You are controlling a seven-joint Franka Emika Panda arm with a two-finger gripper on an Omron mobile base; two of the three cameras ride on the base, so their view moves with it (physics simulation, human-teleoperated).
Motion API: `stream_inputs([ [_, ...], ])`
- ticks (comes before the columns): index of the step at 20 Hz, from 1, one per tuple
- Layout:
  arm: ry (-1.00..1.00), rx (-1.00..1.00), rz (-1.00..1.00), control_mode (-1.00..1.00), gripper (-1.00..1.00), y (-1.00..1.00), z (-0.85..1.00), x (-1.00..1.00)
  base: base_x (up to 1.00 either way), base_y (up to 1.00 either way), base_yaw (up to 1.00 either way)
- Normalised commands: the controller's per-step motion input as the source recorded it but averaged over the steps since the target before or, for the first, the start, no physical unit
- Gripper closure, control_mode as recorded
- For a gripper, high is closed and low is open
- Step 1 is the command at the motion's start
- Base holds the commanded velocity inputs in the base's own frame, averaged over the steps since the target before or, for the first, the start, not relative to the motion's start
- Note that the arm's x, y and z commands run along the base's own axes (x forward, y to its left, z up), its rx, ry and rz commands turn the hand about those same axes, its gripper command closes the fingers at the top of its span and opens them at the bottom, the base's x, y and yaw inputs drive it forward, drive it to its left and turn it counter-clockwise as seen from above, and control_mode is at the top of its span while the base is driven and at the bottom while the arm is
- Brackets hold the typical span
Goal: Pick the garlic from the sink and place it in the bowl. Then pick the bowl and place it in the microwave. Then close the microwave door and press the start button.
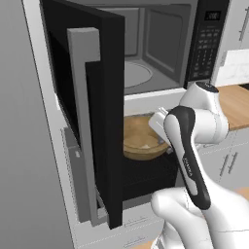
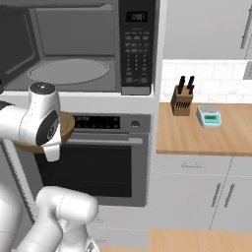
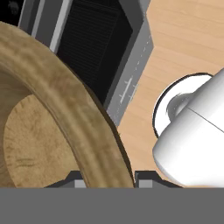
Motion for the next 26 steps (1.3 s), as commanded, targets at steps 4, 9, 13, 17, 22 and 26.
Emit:
stream_inputs([
  [4,0.0,0.0,0.0,1.0,1.0,0.0,0.0,0.0,0.51,0.0,0.0],
  [9,0.0,0.0,0.0,1.0,1.0,0.0,0.0,0.0,0.21,0.0,0.02],
  [13,0.0,0.0,0.0,1.0,1.0,0.0,0.0,0.0,0.04,0.0,0.03],
  [17,0.0,0.0,0.0,1.0,1.0,0.0,0.0,0.0,0.0,0.0,0.03],
  [22,-0.01,0.0,0.0,-1.0,1.0,0.0,0.0,-0.05,0.0,0.0,0.0],
  [26,-0.17,0.06,0.03,-1.0,1.0,-0.02,0.48,-0.81,0.0,0.0,0.0],
])
